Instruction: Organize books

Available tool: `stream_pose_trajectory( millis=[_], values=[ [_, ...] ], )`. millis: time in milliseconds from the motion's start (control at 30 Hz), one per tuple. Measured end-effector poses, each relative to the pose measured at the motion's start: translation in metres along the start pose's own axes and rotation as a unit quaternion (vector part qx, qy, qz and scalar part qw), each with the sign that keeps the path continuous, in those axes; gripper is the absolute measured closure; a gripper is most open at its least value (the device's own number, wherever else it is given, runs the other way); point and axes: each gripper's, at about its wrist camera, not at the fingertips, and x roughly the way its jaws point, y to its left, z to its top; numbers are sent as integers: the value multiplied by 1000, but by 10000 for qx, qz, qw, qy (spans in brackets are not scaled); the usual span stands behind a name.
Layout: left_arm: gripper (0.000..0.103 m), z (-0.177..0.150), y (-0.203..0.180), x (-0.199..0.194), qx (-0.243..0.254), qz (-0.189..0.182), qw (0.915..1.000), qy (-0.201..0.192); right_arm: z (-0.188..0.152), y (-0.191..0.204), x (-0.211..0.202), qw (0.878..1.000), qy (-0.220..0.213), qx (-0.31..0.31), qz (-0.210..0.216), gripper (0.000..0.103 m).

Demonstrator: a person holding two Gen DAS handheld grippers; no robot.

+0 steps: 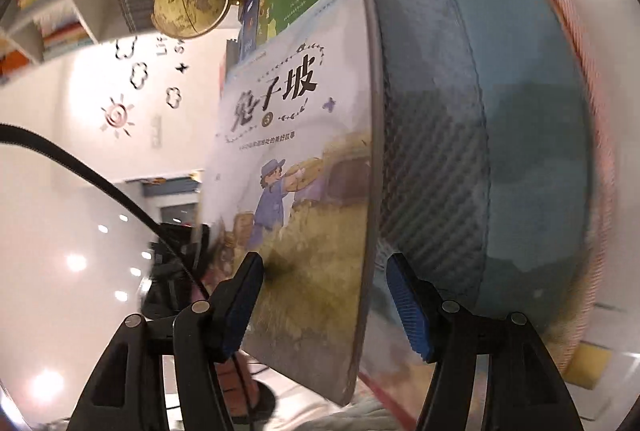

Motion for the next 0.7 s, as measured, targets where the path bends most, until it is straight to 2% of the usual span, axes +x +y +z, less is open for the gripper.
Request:
stream_pose_trajectory(
  millis=[33, 67, 100, 133, 167, 200, 267, 300, 333, 367, 400, 467, 567, 633, 700],
  values=[
    [93, 0, 3, 0, -69, -37, 10000, 8, -1, 0, 0, 10000, -7, 11, 56, 41],
    [93, 1, 5, 0, -111, -45, 9999, 24, -2, 1, -1, 9999, -17, 16, 100, 45],
    [93, 1, 5, 0, -114, -5, 9999, 34, -3, 4, -2, 9998, -43, -17, 216, 57],
    [93, 1, 6, 0, -92, 40, 9999, 48, -3, 7, 0, 9996, -30, -37, 269, 61],
    [94, 1, 5, 1, -50, 138, 9999, 47, -4, 10, 1, 9996, -25, -79, 285, 65],
    [94, 2, 3, 1, 30, 287, 9996, 44, -4, 15, 1, 9997, -84, -221, 117, 67],
    [94, 2, -2, -1, 345, 774, 9964, 20, -7, 27, 1, 9982, -134, -538, -233, 75],
    [94, 1, -10, -1, 689, 1215, 9902, -16, -6, 33, 2, 9963, -147, -723, -449, 76],
    [93, -2, -19, 1, 1087, 1663, 9801, -31, -9, 40, 1, 9934, -182, -919, -657, 76],
    [93, -4, -26, 3, 1340, 1885, 9729, -22, -10, 47, 2, 9897, -212, -1130, -851, 80],
    [93, -9, -37, 5, 1695, 2137, 9621, -18, -15, 59, 2, 9823, -236, -1467, -1141, 81],
    [93, -14, -51, 6, 2085, 2342, 9496, -8, -25, 80, 4, 9661, -314, -2014, -1581, 81],
    [93, -17, -71, 2, 2523, 2427, 9367, 17, -40, 108, 3, 9429, -398, -2686, -1928, 81],
    [93, -16, -77, -4, 2617, 2366, 9357, 41, -49, 122, 0, 9315, -447, -3001, -2006, 80],
    [93, -12, -85, -17, 2636, 2177, 9397, -3, -55, 139, 0, 9210, -515, -3290, -2020, 80]
  ],
)
